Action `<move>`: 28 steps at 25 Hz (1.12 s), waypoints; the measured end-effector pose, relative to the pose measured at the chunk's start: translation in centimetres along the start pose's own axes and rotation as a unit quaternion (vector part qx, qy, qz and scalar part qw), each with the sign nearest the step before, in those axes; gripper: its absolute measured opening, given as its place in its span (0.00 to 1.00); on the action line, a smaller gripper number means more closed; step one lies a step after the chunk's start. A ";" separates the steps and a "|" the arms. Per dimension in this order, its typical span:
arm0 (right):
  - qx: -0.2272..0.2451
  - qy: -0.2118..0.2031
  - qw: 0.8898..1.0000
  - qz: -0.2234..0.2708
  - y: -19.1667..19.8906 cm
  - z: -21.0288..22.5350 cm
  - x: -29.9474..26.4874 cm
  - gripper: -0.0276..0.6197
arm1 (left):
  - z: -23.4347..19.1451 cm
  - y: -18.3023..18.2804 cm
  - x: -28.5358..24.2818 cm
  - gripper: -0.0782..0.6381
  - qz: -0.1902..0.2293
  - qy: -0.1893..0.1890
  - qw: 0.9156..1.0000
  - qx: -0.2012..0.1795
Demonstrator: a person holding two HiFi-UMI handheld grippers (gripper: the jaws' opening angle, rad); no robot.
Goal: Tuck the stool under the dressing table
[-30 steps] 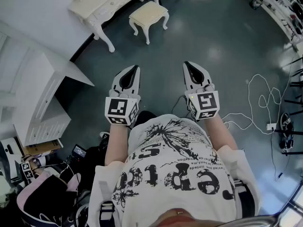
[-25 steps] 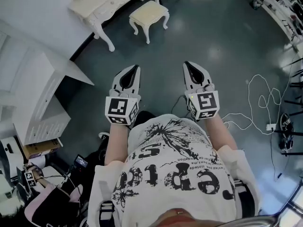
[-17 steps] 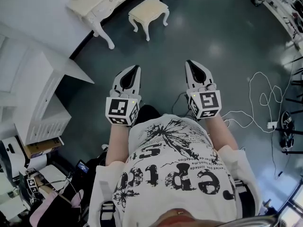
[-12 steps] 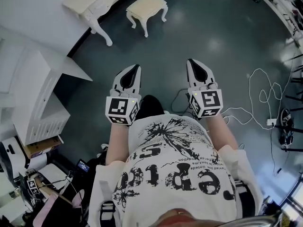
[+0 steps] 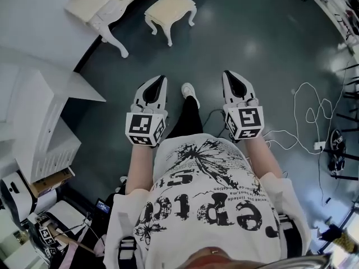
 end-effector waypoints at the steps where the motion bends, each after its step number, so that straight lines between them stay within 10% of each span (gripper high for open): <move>1: 0.001 0.000 1.000 -0.002 -0.1 0.4 -1.0 0.07 | -0.7 -0.1 -0.9 0.14 0.000 -0.001 1.000 0.003; 18: 0.053 -0.015 0.998 -0.032 -7.9 5.2 -30.8 0.07 | -21.4 -7.0 -21.0 0.14 -0.011 -0.021 0.999 0.032; 28: 0.090 -0.085 0.991 -0.046 -8.5 6.6 -43.4 0.07 | -28.0 -7.3 -26.9 0.14 -0.023 -0.093 0.994 0.056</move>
Point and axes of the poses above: the fingertips, and each gripper's own axes: x backward along the fingers, z to its right, y out of its underside, the point moved 9 cm from there along x, backward along the fingers, and after that the axes turned 11 degrees about y, right-handed, at the moved point
